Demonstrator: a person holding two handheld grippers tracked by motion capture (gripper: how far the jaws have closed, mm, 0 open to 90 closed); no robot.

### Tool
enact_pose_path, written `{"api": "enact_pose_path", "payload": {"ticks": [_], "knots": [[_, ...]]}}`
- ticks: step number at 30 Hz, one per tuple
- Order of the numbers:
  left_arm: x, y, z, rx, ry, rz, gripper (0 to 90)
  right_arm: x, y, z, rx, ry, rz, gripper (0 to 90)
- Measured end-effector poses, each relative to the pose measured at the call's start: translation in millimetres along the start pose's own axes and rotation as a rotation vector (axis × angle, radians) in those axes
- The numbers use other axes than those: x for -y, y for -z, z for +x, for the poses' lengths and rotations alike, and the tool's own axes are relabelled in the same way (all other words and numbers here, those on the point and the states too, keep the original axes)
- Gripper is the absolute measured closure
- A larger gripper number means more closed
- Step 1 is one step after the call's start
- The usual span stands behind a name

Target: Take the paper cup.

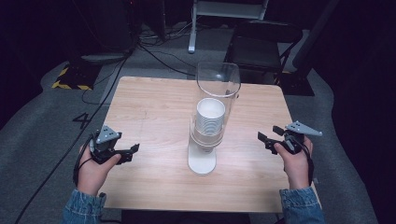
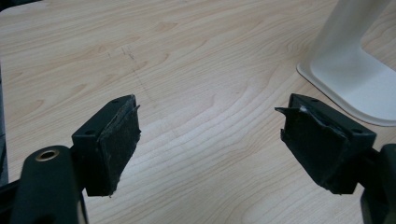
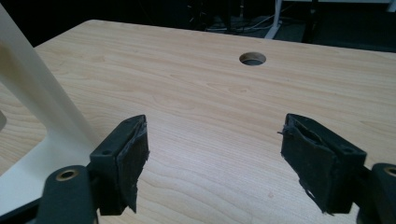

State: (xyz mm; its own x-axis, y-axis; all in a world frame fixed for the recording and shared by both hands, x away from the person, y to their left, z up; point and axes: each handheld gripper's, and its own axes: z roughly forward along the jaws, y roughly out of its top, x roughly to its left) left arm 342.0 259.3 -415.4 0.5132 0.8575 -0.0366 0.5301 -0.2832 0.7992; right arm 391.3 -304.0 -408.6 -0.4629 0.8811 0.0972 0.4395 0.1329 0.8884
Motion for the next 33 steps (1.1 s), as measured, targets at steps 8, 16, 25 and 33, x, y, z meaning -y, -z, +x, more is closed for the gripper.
{"api": "enact_pose_path", "payload": {"ticks": [8,16,25,33], "knots": [[-3.1,-3.9,-1.9,0.014,-0.004,0.000,18.9,-3.3,6.6,7.3,-0.030,0.020,-0.029,19.5],[-0.5,-5.7,-1.6,0.025,0.005,0.012,18.9,-7.6,6.5,22.5,-0.081,0.072,0.015,18.7],[-0.7,-6.9,-3.7,0.031,0.004,0.012,18.9,-13.8,1.4,58.2,-0.188,0.138,0.014,18.1],[-0.1,-7.4,-3.3,0.032,0.003,0.017,18.9,-12.4,-17.0,106.3,-0.360,0.196,0.017,15.8]]}}
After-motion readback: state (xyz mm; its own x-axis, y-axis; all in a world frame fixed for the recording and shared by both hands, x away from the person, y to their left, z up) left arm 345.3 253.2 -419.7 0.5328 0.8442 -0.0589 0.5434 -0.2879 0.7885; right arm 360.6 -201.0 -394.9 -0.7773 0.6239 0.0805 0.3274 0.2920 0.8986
